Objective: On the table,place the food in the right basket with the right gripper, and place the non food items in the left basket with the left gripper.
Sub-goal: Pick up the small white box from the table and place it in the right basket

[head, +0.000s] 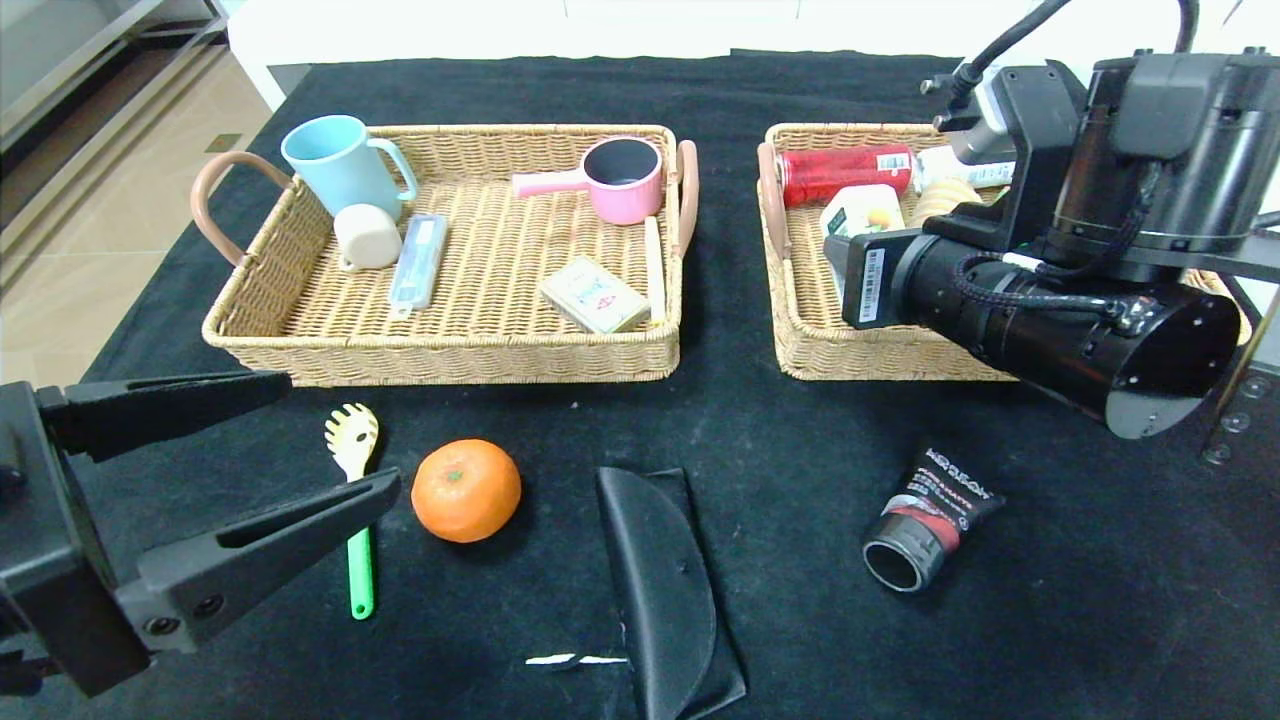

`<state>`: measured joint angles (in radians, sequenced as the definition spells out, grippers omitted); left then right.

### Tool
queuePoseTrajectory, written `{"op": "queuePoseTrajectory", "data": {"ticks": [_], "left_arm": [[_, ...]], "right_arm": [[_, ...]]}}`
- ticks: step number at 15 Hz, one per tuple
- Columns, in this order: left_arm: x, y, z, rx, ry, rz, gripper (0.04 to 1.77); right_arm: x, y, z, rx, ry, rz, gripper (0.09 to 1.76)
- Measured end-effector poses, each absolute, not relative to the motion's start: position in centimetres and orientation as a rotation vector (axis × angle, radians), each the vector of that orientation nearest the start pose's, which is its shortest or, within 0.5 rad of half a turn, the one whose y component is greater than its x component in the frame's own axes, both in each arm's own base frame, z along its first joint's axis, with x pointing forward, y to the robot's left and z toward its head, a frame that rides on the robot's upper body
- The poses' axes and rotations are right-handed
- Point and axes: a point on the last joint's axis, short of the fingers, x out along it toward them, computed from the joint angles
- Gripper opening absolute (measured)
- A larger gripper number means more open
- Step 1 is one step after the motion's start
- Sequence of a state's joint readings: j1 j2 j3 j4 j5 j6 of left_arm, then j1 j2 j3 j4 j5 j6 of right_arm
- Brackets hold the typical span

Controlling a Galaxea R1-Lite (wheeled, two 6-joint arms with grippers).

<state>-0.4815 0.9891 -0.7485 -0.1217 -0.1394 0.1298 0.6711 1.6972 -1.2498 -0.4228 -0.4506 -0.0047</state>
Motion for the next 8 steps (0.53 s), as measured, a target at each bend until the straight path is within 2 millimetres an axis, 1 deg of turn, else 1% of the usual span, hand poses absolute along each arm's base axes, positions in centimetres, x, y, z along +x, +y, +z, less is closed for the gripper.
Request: {"op": "queuePoseTrajectory", "data": {"ticks": [3, 8], "left_arm": [[10.9, -6.0, 27.0, 0.146, 0.081, -0.627, 1.72], [10.9, -6.1, 26.9, 0.148, 0.084, -0.629, 1.72]], "right_arm": [[27.9, 19.1, 28.8, 0.015, -0.02, 0.154, 0.81], [30.5, 18.6, 28.6, 0.021, -0.029, 0.079, 0.81]]}}
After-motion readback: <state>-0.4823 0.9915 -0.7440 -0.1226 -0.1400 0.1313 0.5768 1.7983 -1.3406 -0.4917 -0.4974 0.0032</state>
